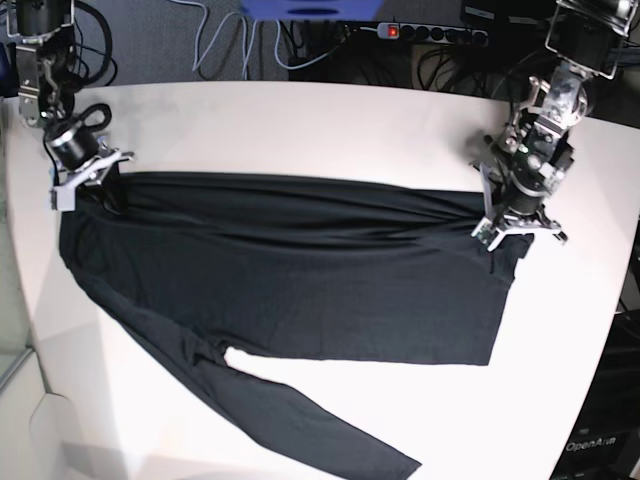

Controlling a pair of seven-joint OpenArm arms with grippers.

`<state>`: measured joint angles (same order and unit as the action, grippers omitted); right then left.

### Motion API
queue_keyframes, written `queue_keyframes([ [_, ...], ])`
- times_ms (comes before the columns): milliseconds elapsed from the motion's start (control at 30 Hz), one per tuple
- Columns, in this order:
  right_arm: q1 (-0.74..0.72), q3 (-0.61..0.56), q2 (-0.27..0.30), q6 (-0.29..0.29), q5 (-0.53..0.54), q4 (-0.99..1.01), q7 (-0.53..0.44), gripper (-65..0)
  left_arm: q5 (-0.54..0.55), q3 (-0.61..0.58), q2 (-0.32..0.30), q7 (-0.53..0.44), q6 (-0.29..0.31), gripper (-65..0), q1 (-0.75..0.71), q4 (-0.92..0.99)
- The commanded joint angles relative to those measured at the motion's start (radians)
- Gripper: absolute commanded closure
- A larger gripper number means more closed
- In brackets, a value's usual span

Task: Fold the T-shirt properly
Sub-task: 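Pinch the folded edge with both grippers and drag it toward the arms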

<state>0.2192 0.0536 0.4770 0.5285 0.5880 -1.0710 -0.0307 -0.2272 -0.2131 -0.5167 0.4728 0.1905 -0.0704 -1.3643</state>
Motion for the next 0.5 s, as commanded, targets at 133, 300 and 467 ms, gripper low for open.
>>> queue_keyframes([
  [133,0.154,-0.007,0.009,-0.081,-0.122,-0.064,0.199,-2.4,-0.004,0.002,-0.016,0.108,0.036,0.0,-0.093,-0.077],
  [300,0.250,-0.007,0.009,-0.087,-0.122,-0.154,0.159,-2.4,-0.004,0.011,-0.018,0.116,0.036,0.0,-0.144,-0.123],
  [467,0.294,0.010,-0.010,-0.084,-0.125,-0.151,0.153,-2.4,-0.004,0.105,-0.016,0.106,0.036,0.0,-0.234,-0.157],
])
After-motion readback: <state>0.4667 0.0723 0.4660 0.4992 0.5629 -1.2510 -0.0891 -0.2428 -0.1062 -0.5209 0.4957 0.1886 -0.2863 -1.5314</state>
